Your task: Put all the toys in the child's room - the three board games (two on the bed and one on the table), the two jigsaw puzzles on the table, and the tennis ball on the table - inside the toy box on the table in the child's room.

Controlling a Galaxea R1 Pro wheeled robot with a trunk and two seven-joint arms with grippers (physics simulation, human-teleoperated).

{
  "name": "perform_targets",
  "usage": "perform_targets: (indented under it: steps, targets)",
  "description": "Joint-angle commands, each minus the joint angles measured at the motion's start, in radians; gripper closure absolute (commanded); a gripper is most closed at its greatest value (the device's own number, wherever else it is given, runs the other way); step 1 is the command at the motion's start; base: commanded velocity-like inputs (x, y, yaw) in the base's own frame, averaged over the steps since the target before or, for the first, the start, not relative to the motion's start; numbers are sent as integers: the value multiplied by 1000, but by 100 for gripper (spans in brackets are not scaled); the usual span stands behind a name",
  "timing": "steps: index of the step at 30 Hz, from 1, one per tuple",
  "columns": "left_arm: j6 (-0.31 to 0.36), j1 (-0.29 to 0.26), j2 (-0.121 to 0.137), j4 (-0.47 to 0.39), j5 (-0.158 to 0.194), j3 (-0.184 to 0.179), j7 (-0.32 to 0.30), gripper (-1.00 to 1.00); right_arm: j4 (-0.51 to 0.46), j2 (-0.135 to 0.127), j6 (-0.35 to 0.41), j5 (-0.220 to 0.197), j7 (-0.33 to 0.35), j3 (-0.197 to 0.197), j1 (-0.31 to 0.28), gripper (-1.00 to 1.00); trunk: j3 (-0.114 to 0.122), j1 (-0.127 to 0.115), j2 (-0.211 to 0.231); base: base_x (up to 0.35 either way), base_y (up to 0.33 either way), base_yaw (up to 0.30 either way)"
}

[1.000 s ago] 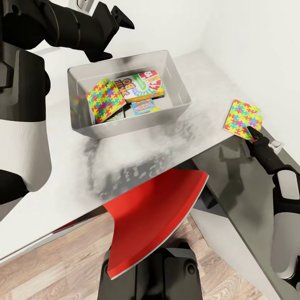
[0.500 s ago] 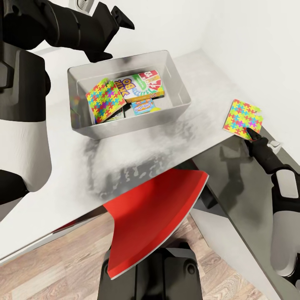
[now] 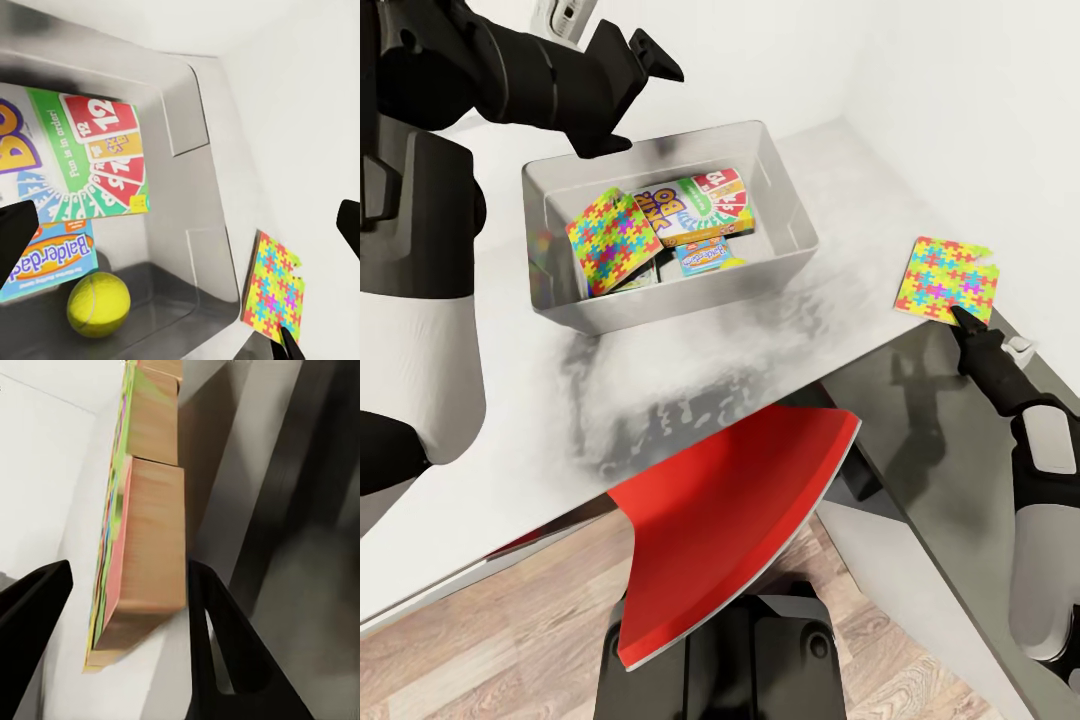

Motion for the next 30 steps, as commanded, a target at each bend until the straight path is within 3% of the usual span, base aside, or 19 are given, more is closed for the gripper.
perform_targets:
  steps: [1,30]
  targets:
    - [1,-1,1,0,8,-1,9,-100,-1,0,7,-4,0,-2,-1,100,-1,1,-2,0,0,0]
    - [-1,5,0,0,8,-1,6,-100,-72,-1,12,-6,-2,-1,4,100,-1,1,-2,0,0,0]
